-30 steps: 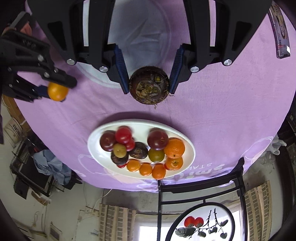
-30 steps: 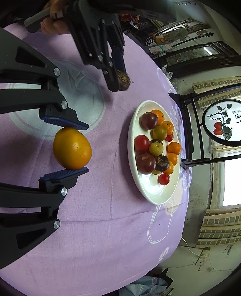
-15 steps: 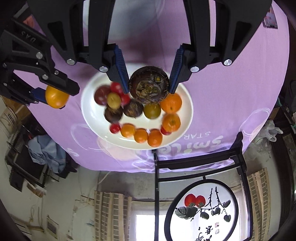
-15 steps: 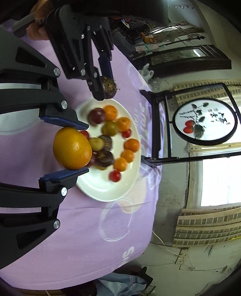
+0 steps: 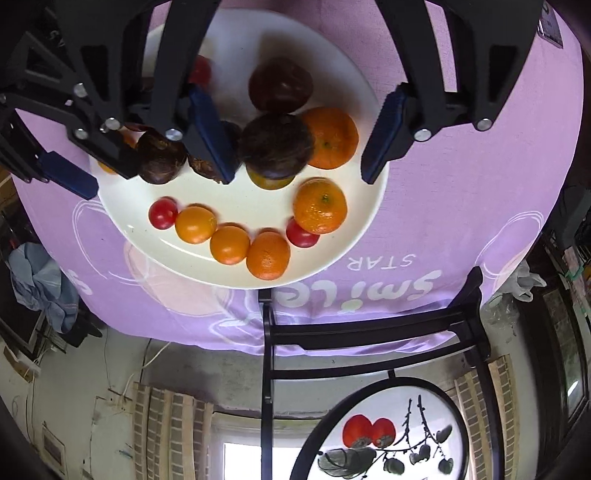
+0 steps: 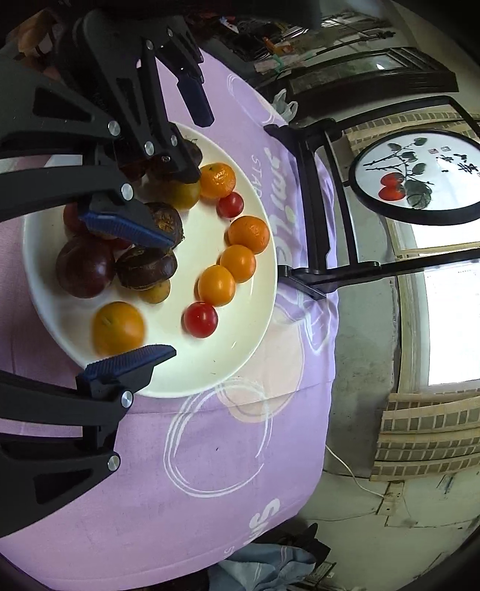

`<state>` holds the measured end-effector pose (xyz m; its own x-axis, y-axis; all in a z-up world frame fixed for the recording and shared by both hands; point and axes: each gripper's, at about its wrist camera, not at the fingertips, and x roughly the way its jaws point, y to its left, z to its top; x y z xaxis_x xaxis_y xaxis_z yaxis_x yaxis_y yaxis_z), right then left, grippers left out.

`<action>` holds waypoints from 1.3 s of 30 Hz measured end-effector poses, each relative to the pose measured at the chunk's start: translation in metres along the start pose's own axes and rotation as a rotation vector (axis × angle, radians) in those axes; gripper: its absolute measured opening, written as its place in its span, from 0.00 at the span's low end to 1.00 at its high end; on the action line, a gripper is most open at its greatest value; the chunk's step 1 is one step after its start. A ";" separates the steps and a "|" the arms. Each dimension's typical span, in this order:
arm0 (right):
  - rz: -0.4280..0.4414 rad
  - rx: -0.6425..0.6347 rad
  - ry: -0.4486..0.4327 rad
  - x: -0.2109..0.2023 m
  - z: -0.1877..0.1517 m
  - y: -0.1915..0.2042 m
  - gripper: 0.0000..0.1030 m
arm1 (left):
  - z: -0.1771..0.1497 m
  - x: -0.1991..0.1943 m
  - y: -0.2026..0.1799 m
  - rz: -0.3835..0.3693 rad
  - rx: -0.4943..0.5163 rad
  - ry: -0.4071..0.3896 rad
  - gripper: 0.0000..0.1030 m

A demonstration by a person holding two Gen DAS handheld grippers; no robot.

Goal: Organize fruits

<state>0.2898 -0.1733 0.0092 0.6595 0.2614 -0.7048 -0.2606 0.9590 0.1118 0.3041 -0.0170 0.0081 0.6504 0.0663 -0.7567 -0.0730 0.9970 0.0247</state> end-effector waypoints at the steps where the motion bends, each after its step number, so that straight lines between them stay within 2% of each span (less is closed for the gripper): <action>1: -0.004 0.005 -0.007 -0.003 -0.001 -0.001 0.54 | -0.001 -0.002 0.001 0.000 0.000 -0.001 0.72; 3: -0.001 0.011 -0.023 -0.011 -0.004 -0.004 0.56 | -0.005 -0.007 0.005 0.004 -0.007 -0.005 0.79; 6: 0.010 0.031 -0.038 -0.025 -0.012 -0.007 0.64 | -0.013 -0.019 0.009 -0.007 -0.017 -0.008 0.82; 10: 0.019 0.030 -0.043 -0.048 -0.034 -0.005 0.65 | -0.031 -0.040 0.013 -0.009 -0.017 -0.022 0.88; 13: -0.013 0.003 -0.033 -0.063 -0.053 0.003 0.69 | -0.047 -0.056 0.016 -0.028 -0.015 -0.023 0.91; 20: -0.079 -0.059 -0.024 -0.096 -0.096 0.023 0.73 | -0.082 -0.092 0.026 -0.073 -0.039 -0.026 0.92; 24: -0.081 -0.046 -0.010 -0.109 -0.113 0.028 0.78 | -0.105 -0.117 0.026 -0.077 -0.023 -0.057 0.92; 27: -0.073 -0.047 0.010 -0.114 -0.125 0.035 0.78 | -0.122 -0.131 0.032 -0.083 -0.056 -0.072 0.92; 31: -0.080 -0.070 0.045 -0.114 -0.141 0.046 0.80 | -0.148 -0.133 0.034 -0.116 -0.052 -0.023 0.93; 34: -0.094 -0.086 0.088 -0.105 -0.154 0.052 0.80 | -0.165 -0.129 0.029 -0.077 -0.023 0.005 0.93; 39: -0.112 -0.083 0.133 -0.093 -0.166 0.053 0.80 | -0.177 -0.114 0.027 -0.043 -0.012 0.034 0.93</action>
